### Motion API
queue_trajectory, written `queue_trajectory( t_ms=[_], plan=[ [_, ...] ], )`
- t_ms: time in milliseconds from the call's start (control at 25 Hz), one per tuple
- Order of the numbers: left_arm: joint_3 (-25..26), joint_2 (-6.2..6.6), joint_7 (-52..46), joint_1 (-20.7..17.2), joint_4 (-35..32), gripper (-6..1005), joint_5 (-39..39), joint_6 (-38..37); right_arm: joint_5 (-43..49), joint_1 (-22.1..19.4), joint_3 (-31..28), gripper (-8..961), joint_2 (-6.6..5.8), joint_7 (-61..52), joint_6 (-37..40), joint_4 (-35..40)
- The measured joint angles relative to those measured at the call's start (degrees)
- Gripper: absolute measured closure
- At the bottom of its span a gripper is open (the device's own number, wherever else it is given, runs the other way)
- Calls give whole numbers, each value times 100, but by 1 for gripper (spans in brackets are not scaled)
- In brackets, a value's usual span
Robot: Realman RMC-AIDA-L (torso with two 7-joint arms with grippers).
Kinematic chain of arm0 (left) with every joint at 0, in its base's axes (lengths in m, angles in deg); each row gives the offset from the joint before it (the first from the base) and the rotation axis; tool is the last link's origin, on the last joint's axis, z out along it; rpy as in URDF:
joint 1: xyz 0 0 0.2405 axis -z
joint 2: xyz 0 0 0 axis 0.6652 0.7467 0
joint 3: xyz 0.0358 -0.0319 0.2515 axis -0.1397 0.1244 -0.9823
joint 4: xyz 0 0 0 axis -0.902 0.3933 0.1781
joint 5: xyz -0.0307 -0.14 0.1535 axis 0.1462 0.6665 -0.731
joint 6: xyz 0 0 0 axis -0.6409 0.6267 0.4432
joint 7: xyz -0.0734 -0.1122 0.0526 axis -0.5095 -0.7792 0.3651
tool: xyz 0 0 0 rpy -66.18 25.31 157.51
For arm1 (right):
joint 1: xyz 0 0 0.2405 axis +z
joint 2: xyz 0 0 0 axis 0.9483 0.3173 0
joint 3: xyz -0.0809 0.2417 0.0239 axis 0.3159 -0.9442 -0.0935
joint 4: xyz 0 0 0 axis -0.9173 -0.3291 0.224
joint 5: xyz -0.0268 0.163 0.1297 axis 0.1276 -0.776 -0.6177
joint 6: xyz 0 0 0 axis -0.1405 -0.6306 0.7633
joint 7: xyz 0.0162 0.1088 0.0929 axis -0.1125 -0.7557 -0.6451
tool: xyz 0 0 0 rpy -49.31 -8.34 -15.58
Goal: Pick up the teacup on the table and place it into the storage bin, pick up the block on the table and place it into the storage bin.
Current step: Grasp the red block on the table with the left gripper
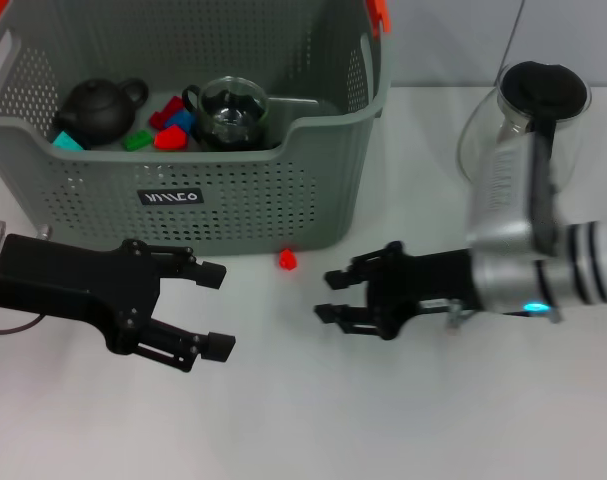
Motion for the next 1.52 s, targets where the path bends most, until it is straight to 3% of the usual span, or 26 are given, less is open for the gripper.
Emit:
queue_trajectory(
  t_ms=[240, 400, 520, 640, 760, 960, 1520],
  plan=[
    [-24, -59, -89, 50, 0, 50, -53, 239, 13, -628, -375, 495, -514, -448, 1049, 768],
    [-25, -202, -166, 194, 25, 50, -390, 488, 133, -809, -1232, 490, -825, -709, 2023, 850],
    [-25, -344, -185, 309, 60, 49, -669, 690, 461, -917, -2024, 435, -949, -898, 2802, 901],
    [-26, -487, -168, 385, 58, 49, -843, 887, 896, -983, -2763, 354, -983, -1115, 3598, 1082],
    [-72, -579, -126, 424, 42, 50, -873, 1065, 1276, -988, -3359, 116, -980, -1409, 4273, 1320],
    [-450, -669, -111, 468, 18, 49, -860, 1503, 1416, -975, -4030, 3, -906, -1624, 4694, 1543],
    [-2116, -788, -118, 438, -711, 49, -953, 2270, 1421, -875, -4426, 8, -715, -1703, 4606, 1542]
  ],
)
